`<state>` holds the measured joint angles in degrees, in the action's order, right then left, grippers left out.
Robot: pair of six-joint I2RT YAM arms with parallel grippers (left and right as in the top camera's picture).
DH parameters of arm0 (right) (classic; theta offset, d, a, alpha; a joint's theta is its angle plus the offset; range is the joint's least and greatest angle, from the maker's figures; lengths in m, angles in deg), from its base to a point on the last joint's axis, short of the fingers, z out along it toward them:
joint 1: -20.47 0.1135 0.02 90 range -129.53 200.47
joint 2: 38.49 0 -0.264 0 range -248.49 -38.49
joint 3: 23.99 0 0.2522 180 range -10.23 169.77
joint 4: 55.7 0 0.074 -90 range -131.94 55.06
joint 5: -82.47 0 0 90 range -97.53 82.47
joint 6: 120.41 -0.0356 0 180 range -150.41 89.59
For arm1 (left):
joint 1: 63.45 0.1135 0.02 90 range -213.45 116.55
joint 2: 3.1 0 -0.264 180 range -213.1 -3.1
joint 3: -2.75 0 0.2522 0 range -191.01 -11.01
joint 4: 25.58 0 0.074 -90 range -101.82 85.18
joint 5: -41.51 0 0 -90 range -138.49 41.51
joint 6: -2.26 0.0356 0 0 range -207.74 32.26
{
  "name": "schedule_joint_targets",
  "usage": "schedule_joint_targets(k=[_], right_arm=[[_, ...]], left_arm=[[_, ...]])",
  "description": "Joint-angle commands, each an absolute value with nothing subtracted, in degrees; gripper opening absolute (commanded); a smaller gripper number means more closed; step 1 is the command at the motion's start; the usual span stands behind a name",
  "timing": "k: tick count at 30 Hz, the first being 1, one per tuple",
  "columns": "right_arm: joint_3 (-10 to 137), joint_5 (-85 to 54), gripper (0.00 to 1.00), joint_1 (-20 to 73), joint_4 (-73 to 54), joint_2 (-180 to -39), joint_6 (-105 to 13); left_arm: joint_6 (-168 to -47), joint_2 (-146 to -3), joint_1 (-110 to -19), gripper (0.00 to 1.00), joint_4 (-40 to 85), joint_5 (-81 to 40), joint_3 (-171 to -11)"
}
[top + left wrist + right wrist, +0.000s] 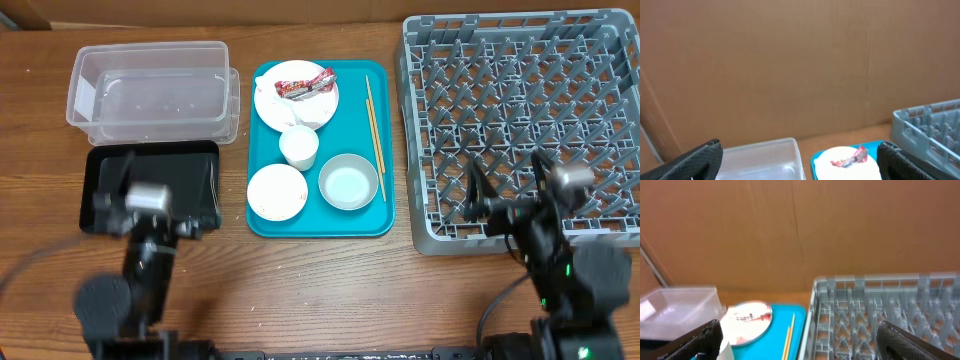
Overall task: Sort waste into correct bins and load items into the dishwasher
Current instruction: 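Reach the left gripper to the pink plate and grasp the wrapper and tissue, then carry the wrapper and tissue left and drop them into the clear bin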
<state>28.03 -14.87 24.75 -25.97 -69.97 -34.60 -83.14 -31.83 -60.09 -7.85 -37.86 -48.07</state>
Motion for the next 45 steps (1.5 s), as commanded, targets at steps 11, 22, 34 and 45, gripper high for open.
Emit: schedule_joint_targets(k=[11,22,34,45], right_arm=[[63.17,-18.28,1.0,25.12,3.82,-104.07,-33.0],[66.56,-17.9,1.0,25.12,10.26,-115.17,-33.0],[66.56,-18.14,1.0,25.12,13.24,-118.67,-33.02],[66.56,-18.14,1.0,25.12,14.48,-118.67,-33.0]], left_arm=[[-80.04,-84.01,-66.54,1.0,31.12,-32.57,-110.17],[-76.26,-120.0,-77.45,1.0,61.87,-47.32,-147.59],[-64.06,-139.41,-78.21,1.0,58.35,-43.17,-147.17],[-59.49,-146.49,-78.43,1.0,50.42,-42.6,-147.15]])
